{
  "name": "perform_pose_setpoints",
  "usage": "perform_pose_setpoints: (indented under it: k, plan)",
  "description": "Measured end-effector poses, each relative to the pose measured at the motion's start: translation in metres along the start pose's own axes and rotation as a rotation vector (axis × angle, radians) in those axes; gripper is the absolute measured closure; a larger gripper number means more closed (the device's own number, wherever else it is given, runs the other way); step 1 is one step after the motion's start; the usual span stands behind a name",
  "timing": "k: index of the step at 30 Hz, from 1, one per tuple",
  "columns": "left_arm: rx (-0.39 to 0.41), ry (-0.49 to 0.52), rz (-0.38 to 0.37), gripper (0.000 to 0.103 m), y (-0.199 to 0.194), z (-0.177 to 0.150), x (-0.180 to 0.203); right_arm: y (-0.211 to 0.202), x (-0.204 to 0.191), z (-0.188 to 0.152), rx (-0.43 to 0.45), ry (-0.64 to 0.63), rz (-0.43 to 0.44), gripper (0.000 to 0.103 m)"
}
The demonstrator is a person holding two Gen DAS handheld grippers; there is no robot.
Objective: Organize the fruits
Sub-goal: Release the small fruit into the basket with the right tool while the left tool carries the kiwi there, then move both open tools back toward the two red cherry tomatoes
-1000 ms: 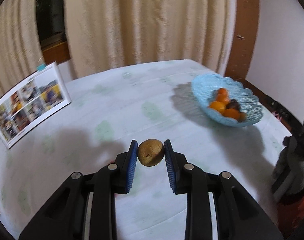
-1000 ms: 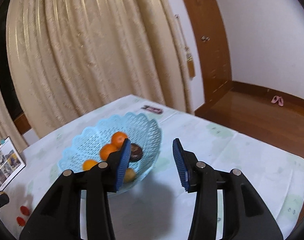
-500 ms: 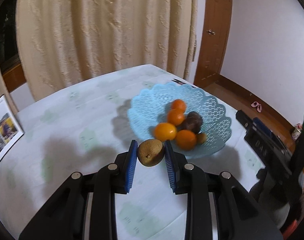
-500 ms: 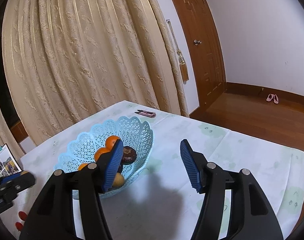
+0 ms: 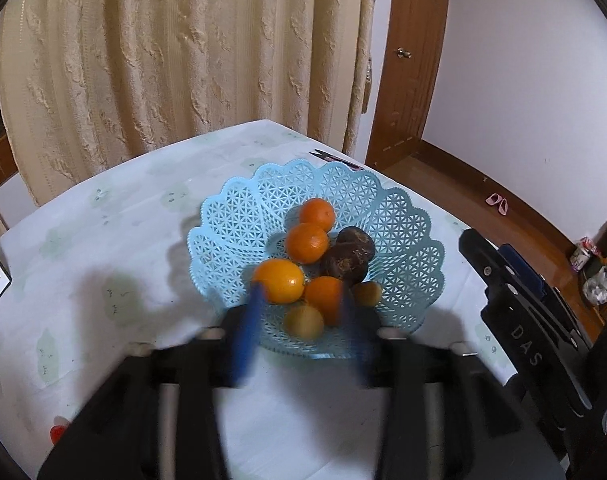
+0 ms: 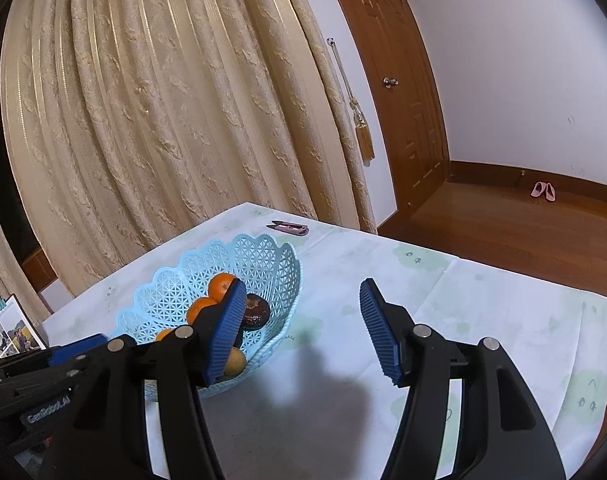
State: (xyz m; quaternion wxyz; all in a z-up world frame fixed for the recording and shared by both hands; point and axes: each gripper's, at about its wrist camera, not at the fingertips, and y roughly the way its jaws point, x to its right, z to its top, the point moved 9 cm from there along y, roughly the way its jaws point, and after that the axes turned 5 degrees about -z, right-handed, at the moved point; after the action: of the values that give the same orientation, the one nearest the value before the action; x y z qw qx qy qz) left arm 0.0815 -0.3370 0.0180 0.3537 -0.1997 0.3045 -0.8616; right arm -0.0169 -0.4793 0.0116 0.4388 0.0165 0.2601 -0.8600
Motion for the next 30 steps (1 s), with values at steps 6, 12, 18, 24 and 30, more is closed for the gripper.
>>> perform_pose_setpoints:
  k: [6, 12, 18, 24, 30]
  plan:
    - [0.029, -0.030, 0.033, 0.036, -0.016, 0.007, -0.020, 0.000, 0.002, 0.000, 0.006, 0.009, -0.003, 0.041]
    - [0.066, -0.059, 0.058, 0.023, -0.043, 0.013, -0.043, -0.001, 0.004, 0.000, 0.007, 0.007, -0.008, 0.041]
    - [0.112, -0.085, 0.098, 0.013, -0.078, 0.013, -0.069, -0.003, 0.001, 0.000, 0.013, -0.010, -0.007, 0.030]
    - [0.124, -0.122, 0.162, 0.013, -0.109, -0.007, -0.106, -0.004, -0.001, 0.000, 0.019, -0.024, -0.012, 0.030]
    - [0.115, -0.174, 0.249, 0.013, -0.137, -0.040, -0.148, -0.005, 0.001, 0.000, 0.015, -0.021, -0.031, 0.030]
